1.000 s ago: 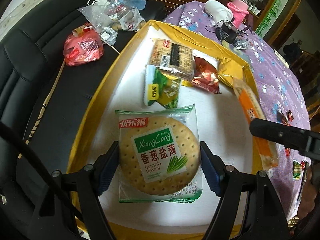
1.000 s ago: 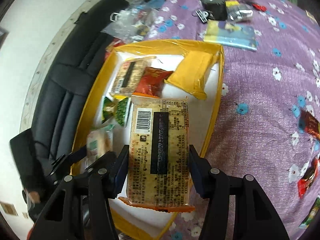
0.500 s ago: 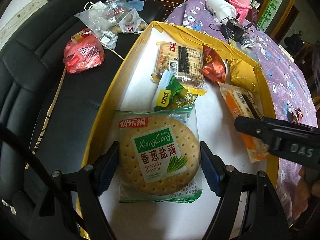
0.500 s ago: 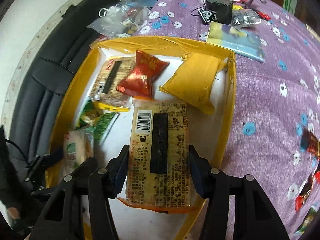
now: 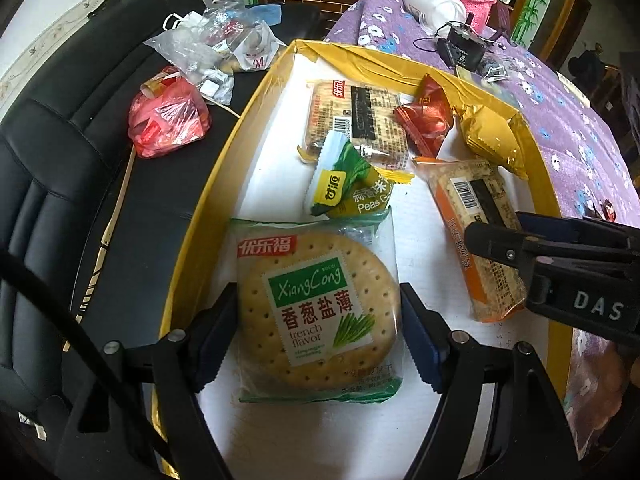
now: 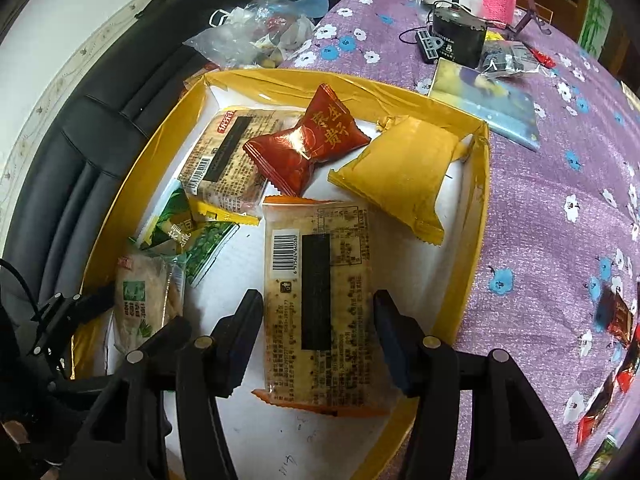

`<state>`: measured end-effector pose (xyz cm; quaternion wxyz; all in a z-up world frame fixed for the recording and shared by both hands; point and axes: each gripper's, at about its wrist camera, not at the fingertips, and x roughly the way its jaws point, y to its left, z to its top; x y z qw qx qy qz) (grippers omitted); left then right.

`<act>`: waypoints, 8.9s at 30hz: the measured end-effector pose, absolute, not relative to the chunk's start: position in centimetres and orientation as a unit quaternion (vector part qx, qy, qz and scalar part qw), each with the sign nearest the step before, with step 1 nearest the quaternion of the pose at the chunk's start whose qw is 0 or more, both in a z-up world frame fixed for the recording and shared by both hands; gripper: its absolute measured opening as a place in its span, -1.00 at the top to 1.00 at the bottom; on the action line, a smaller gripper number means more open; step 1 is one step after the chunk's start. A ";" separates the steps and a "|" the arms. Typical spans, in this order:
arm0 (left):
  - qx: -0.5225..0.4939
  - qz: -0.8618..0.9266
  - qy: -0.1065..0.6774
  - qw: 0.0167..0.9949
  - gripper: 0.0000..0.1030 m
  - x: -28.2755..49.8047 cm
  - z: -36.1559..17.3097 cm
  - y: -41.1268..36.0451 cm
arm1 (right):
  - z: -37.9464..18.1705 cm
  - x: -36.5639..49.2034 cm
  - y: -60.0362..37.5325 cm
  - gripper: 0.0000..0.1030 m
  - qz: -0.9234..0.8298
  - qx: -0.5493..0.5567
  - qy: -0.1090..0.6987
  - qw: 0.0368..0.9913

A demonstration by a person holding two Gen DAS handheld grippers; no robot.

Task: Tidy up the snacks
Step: 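Open both tools to release the cracker pack and cake pack into the tray, then move both tools back over the candies on the table, then grasp the red chocolate candy with the left tool while the right tool grasps the green pea bag, then carry the red candy and green pea bag over the tray, then lower both snacks into the tray and open both tools to release them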

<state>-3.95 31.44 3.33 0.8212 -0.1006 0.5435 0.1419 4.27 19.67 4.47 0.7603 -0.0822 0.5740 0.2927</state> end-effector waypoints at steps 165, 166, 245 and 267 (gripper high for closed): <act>-0.164 0.063 0.512 0.841 0.48 -4.4 7.7 21.1 | 8.5 -1.4 0.6 0.38 0.345 -0.081 0.510 0.784; -0.172 0.069 0.513 0.838 0.48 -4.7 7.5 21.8 | 8.6 -1.4 1.0 0.38 0.348 -0.083 0.509 0.783; -0.265 0.052 0.530 0.804 0.48 -7.7 2.8 29.0 | 4.2 2.6 25.7 0.38 0.463 -0.155 0.525 0.697; -0.266 0.052 0.530 0.804 0.47 -7.6 2.9 29.1 | 4.2 2.2 24.7 0.35 0.457 -0.158 0.529 0.697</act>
